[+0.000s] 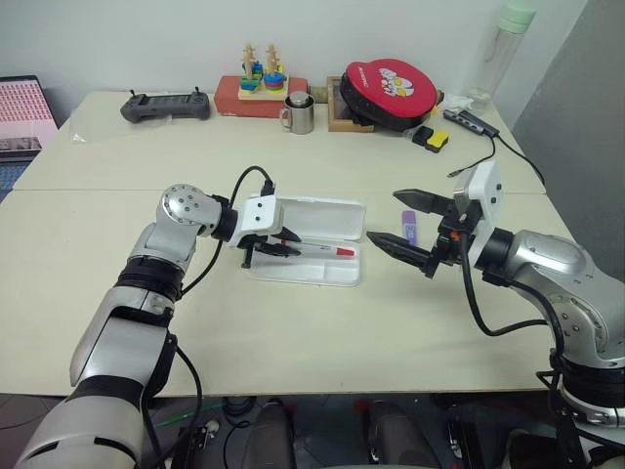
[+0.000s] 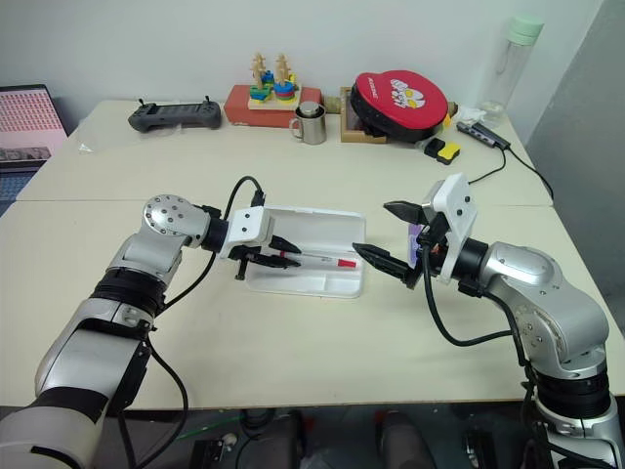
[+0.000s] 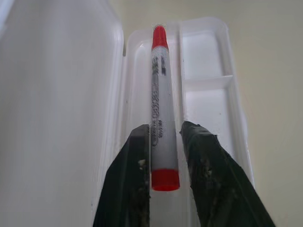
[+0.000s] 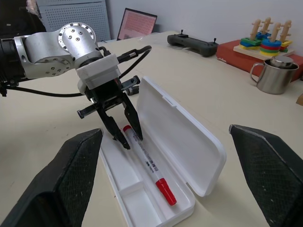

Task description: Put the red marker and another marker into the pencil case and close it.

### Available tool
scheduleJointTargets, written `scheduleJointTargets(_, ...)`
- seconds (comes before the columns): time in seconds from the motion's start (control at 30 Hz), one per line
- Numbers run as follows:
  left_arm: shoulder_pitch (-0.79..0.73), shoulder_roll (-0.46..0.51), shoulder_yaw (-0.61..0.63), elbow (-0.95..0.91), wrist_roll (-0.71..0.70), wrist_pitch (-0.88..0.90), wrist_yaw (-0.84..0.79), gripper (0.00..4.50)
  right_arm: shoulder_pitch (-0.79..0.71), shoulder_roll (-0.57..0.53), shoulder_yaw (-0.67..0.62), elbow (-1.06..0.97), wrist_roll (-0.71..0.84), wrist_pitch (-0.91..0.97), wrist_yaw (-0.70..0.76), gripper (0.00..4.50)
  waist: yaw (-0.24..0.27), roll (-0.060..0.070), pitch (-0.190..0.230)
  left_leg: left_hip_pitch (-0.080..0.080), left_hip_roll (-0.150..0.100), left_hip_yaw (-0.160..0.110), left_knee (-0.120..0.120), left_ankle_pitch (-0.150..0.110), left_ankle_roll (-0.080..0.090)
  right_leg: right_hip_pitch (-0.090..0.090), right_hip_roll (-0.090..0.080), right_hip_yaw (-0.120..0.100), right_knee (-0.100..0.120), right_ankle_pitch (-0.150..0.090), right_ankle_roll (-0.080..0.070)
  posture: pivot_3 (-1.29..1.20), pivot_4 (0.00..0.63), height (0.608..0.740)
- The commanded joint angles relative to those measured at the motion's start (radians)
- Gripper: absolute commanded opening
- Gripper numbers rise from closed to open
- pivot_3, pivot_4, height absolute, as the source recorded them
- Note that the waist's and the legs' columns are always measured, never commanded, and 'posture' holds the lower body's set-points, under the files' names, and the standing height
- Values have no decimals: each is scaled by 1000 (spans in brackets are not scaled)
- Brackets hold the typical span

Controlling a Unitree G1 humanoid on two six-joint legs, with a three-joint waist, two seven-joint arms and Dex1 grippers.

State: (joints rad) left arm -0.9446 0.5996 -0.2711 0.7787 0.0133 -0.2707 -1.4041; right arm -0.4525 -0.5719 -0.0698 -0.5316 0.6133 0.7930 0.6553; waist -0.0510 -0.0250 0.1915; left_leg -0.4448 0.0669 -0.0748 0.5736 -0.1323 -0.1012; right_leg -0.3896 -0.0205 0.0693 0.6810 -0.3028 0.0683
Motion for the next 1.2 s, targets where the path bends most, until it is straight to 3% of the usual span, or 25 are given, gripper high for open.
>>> scheduleJointTargets(0.03,-26,-11,19,-5,-3,-5,7,2072,-15,-9,-20,-40,20,-7,-13,4500,0,0,0,0,0,0,0,0,0,0,0,0,0,0,0,0,150,740)
scheduleJointTargets(0.13,-27,-21,27,-9,-9,1,11,2603,-16,-6,-23,-34,22,-5,-25,4500,0,0,0,0,0,0,0,0,0,0,0,0,0,0,0,0,150,740)
scheduleJointTargets(0.3,-1,-110,118,-161,-210,247,-30,3455,-7,21,-26,77,-131,84,-266,4500,6,0,0,0,0,0,1,0,0,1,0,0,1,0,0,0,150,740)
scheduleJointTargets(0.33,11,-125,128,-194,-234,287,-22,3763,-6,37,-9,93,-163,106,-316,4500,7,0,0,-1,0,0,2,0,0,1,0,0,1,1,1,0,150,740)
scheduleJointTargets(0.5,62,-167,157,-325,-285,397,40,4492,-2,205,23,188,-303,195,-578,4500,-1,0,0,1,0,-1,1,0,0,1,0,0,2,3,-4,0,150,740)
scheduleJointTargets(0.73,79,-219,161,-375,-310,443,93,4492,11,400,57,285,-392,116,-698,4500,-5,1,0,1,0,-1,1,0,0,1,0,0,2,3,-4,0,150,740)
scheduleJointTargets(0.97,73,-241,167,-376,-308,430,115,4492,30,424,74,392,-484,84,-746,4500,0,1,-1,1,-1,-1,2,0,0,1,0,0,2,3,-3,0,150,740)
scheduleJointTargets(1.2,77,-244,168,-378,-310,435,115,4500,23,425,48,397,-505,81,-749,3030,2,1,-1,1,-1,-1,2,0,0,2,0,0,2,4,-3,0,150,740)
